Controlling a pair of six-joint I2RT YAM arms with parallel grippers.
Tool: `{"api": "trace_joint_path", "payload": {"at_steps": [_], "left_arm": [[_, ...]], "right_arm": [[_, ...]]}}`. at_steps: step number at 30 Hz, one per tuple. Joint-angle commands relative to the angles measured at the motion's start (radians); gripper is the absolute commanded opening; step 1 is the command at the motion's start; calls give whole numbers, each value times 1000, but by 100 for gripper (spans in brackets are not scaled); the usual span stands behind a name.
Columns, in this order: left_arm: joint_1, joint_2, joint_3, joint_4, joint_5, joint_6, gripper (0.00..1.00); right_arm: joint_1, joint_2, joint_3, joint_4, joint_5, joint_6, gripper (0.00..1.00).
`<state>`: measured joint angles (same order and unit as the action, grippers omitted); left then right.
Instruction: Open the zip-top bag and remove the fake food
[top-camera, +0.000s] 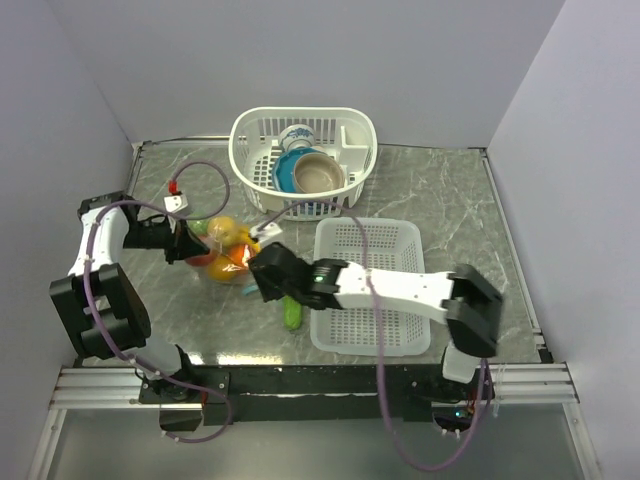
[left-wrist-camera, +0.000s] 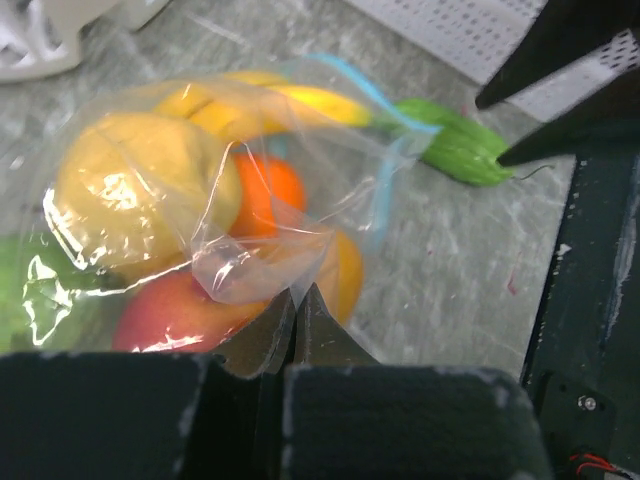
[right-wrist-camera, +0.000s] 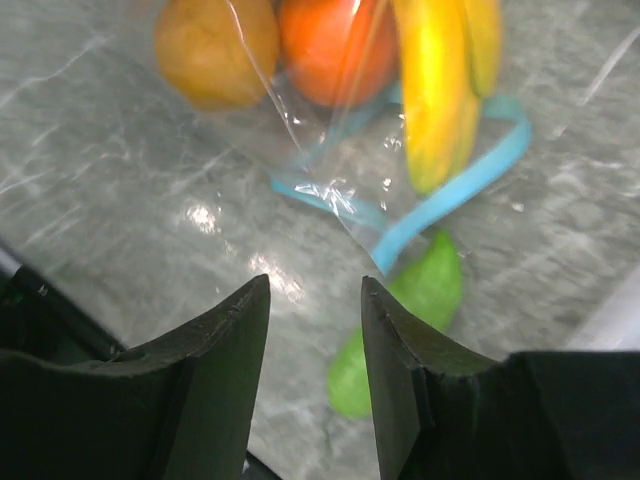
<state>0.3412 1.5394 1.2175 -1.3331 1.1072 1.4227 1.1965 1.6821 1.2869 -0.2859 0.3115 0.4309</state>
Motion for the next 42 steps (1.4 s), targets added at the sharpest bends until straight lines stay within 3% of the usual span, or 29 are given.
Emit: {"api": "trace_joint_path", "payload": {"at_steps": [1,6,13,22,32,35,38,39,42], "left_arm": [[87,-12,4,-41,-50,59,1],[180,-5,11,-43,-69,90,1],[191,-21,-55,-43,-73,133,1],[193,-35,-104,-41,-87,162,1],[200,-44,-118,-43,-92,168,1],[211,-48,-115,-43,-96,167,1],[220,-45,-116,-43,-106,176,1],[220,-42,-118,-43,-113,183,1],[223,-36,-130,-40,-118,189,1]], "right_arm": [[75,186,181,-330,220,123,50],[123,240,187,-375,279,232,53],[127,197,127,-381,357,304,67],[129,241,112,-452,442,407,68],[109,294,38,-322,322,378,65],[109,285,23,-286,314,359,55],[109,236,25,-257,327,323,27],[109,199,34,-262,354,313,6],[109,98,75,-279,420,276,0]]}}
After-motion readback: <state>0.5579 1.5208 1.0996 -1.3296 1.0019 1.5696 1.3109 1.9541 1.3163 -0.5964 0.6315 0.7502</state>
